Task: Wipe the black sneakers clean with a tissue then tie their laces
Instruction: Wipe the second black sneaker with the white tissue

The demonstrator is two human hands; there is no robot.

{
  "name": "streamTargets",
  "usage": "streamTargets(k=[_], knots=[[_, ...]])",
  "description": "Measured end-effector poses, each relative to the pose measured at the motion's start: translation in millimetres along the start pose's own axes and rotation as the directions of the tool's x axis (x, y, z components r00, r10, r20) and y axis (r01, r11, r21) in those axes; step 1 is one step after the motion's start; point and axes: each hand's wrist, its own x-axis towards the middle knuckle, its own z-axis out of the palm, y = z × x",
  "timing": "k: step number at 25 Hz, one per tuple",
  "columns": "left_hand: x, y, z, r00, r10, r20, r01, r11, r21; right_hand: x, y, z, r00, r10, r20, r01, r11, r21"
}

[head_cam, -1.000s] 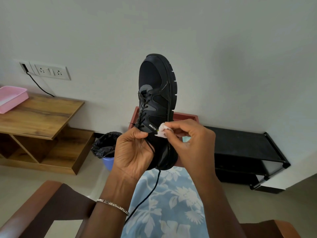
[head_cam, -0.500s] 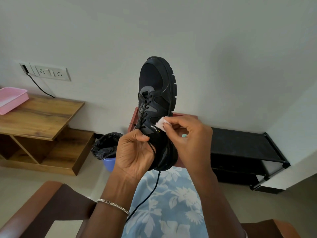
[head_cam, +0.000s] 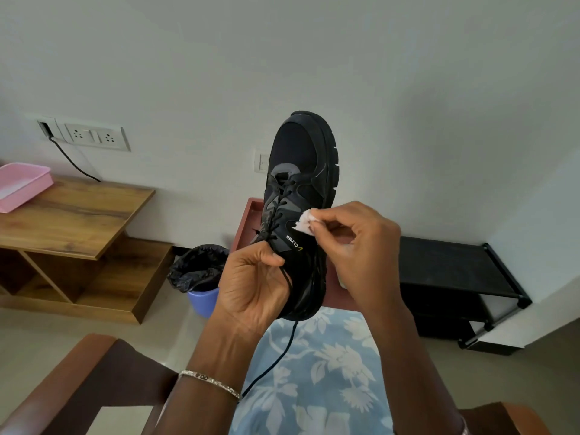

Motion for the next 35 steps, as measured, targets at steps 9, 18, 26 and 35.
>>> streamTargets(k=[9,18,26,35], knots=[[-3.8,2.9,6.5,1.0,0.013,0.009,-0.014,0.998,0.057,-2.7,-7.0,-12.3,0.961,0.003,0.278,-0.036,0.993,0.114],[-9.1,-1.3,9.7,0.995,0.022,-0.095,-0.011,0.994,0.107,-19.5,-18.9,-0.8,0.884,-0.086,0.459,0.026,0.99,0.137],[-10.0,-2.9,6.0,0.999,0.011,-0.05,-0.007,0.997,0.082,-15.8,-17.1,19.7,0.998,-0.055,0.042,0.057,0.998,-0.041],[-10.5,-3.1,8.2,0.996,0.002,-0.09,0.01,0.992,0.128,-10.5,-13.9,13.2,0.994,-0.029,0.106,0.031,0.999,-0.014]])
